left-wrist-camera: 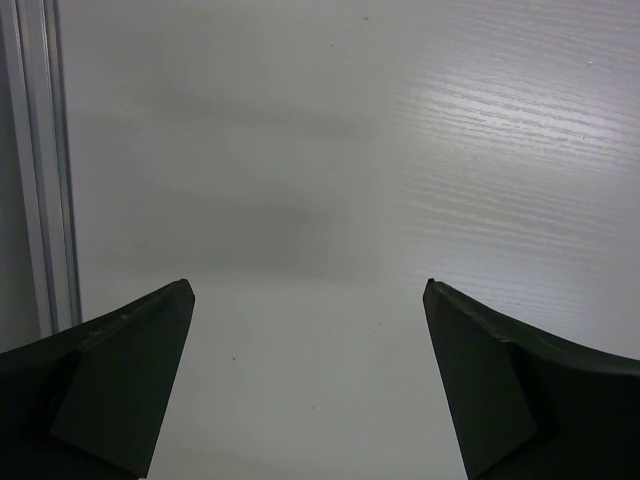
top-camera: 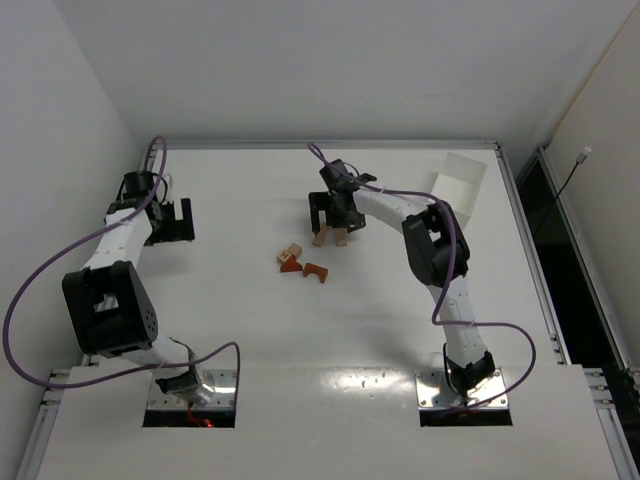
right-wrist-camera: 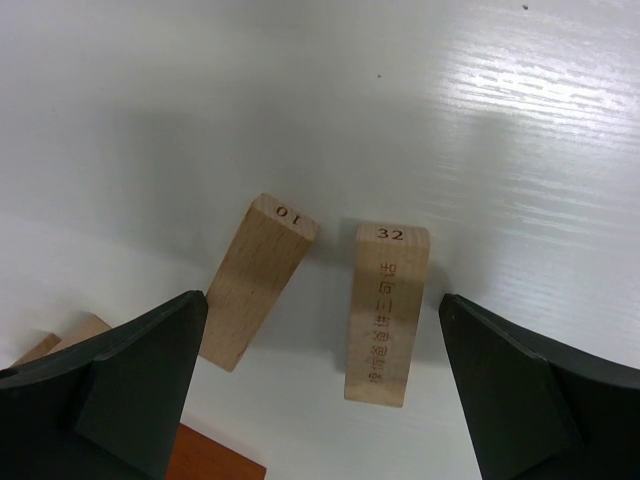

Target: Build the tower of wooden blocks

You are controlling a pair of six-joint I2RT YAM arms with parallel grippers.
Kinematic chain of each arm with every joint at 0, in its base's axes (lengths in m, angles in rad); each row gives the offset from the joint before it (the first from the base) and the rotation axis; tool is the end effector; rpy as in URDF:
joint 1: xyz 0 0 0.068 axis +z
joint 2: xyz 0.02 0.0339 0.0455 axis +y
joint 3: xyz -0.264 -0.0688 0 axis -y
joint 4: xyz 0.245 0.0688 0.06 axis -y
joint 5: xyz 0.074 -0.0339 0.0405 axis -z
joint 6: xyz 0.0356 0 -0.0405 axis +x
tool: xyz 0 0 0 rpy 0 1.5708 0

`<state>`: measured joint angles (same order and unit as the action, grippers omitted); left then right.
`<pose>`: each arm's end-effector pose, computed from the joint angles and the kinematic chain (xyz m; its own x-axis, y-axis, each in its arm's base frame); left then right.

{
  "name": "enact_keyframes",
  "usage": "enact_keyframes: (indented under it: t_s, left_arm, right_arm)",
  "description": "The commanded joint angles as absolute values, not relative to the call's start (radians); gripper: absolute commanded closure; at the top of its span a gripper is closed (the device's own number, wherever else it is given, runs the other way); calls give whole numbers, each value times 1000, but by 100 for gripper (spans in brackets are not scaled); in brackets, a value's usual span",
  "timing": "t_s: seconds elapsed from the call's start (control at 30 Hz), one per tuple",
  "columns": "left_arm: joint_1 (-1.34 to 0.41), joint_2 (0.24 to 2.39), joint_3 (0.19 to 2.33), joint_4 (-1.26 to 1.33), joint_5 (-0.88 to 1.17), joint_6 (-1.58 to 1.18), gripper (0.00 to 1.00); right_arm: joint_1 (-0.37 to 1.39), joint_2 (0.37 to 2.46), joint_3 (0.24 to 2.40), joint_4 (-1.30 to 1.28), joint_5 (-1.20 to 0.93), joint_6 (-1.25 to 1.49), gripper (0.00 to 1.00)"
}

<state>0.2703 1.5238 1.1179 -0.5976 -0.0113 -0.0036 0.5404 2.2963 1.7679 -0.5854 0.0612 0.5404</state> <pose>0.3037 0.0846 0.2432 -0.8117 -0.2287 -0.5374 -0.2758 0.9612 0.0076 0.4173 0.2478 0.1410 -0.9121 0.0516 -0.4066 -0.0246 0.9834 0.1800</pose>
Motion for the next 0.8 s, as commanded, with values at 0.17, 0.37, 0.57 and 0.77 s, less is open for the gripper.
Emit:
enact_keyframes:
  t_s: [0.17,0.37,0.57,0.77]
  left_arm:
    - [285,1494,1164,-592,-8,17,1]
    - [295,1494,1164,-592,-8,17,1]
    - [295,1494,1164,-583,-8,17,1]
    - [304,1494,1155,-583,2,17,1]
  right_arm:
    - [555,2304,1798,-580,92,569,0]
    - [574,2313,1798,-580,83,597,0]
    - [574,2313,1789,-589,94,606,0]
    - [574,2304,1770,-589,103,606,0]
